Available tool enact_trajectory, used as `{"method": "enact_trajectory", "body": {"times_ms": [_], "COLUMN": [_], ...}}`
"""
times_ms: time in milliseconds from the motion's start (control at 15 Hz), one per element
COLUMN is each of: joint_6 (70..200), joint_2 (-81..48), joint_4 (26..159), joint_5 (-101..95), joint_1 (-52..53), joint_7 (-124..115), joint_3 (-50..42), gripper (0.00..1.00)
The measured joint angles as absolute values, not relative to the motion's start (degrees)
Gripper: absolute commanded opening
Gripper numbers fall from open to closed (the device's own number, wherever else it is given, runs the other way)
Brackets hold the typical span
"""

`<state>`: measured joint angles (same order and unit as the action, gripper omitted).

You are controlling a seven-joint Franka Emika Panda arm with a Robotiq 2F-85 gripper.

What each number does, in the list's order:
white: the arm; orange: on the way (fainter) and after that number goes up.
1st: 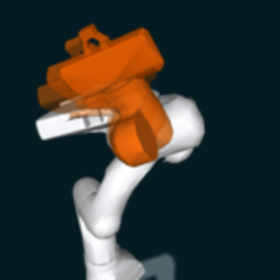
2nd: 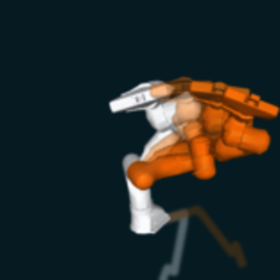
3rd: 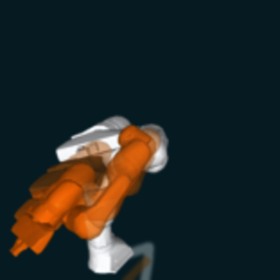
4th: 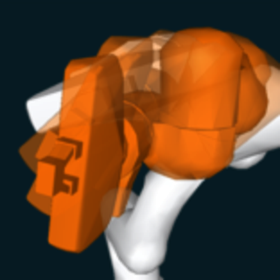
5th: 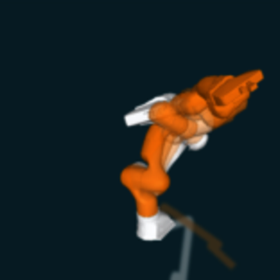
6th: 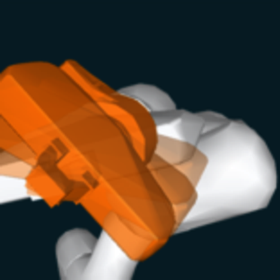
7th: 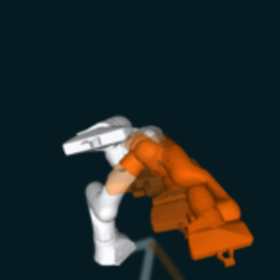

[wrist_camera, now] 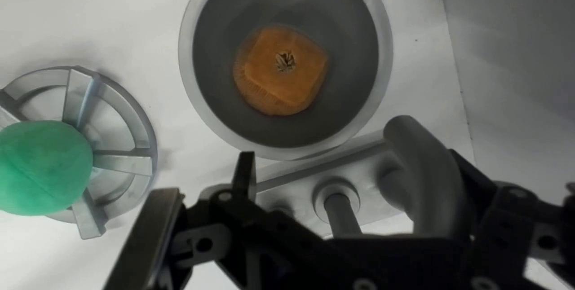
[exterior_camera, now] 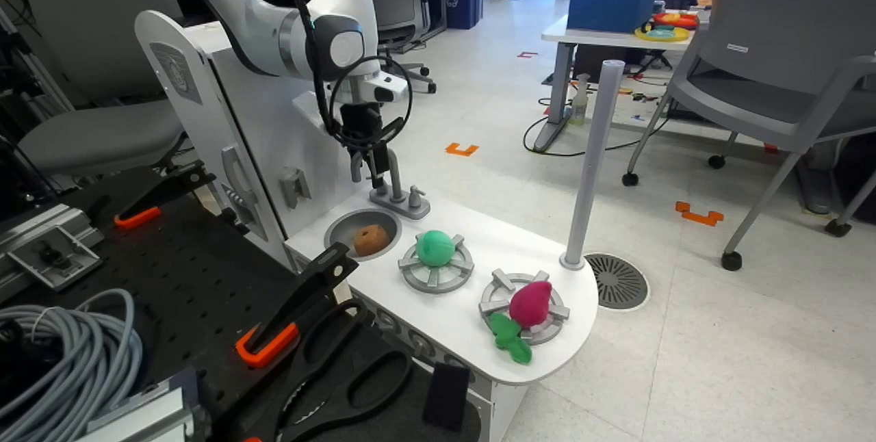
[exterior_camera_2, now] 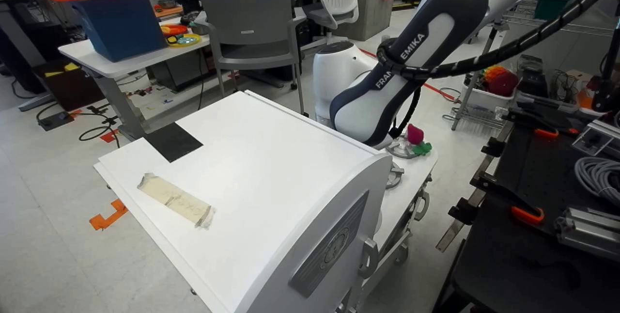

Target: Push the faucet to the right.

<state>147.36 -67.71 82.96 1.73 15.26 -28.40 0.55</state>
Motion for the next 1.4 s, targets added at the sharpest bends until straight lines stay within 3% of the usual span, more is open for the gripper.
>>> {"method": "enact_trajectory", "body": {"times_ms": [467,1000,1400], "joint_6": [147.36,146.3,136.27], "joint_2": [-64.48,-59.37,-51.46], "joint_4": [87.58,90.78,94.56], "joint_5": [1.85,1.88,1.88], "joint_1": [14.46,10.8,8.4], "joint_7": [-29.56,-33.87,-29.13], "joint_3": [-3.24,-14.06,-9.54], "gripper": [1.0,1.0,1.0]}}
